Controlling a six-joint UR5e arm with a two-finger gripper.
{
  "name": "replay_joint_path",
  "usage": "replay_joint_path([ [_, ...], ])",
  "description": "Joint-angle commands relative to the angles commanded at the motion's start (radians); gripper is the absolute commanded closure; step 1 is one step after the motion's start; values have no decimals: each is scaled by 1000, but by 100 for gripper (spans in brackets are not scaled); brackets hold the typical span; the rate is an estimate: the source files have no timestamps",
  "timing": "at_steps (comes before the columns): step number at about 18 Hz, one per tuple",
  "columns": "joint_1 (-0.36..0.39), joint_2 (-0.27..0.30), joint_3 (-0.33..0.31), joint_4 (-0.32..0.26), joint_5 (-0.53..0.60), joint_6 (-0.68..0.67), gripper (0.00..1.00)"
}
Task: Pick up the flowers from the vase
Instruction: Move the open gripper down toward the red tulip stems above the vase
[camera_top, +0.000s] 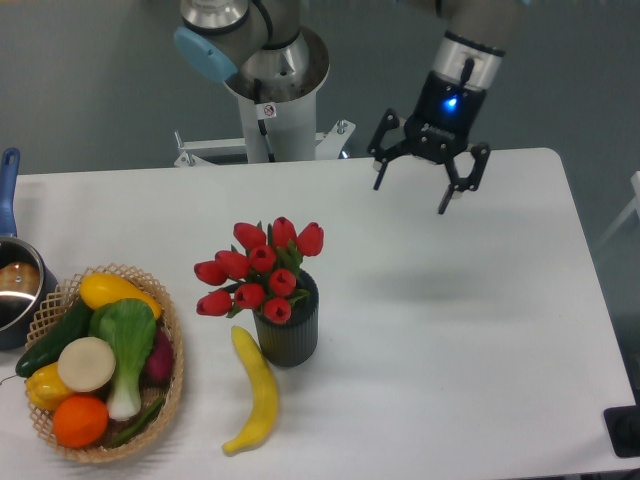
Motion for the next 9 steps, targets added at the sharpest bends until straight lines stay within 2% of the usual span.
replay_joint_path([
  [3, -18, -9, 0, 2, -65, 29, 0],
  [7, -74, -39, -6, 58, -71, 40, 0],
  [9, -94, -39, -8, 64, -74, 40, 0],
])
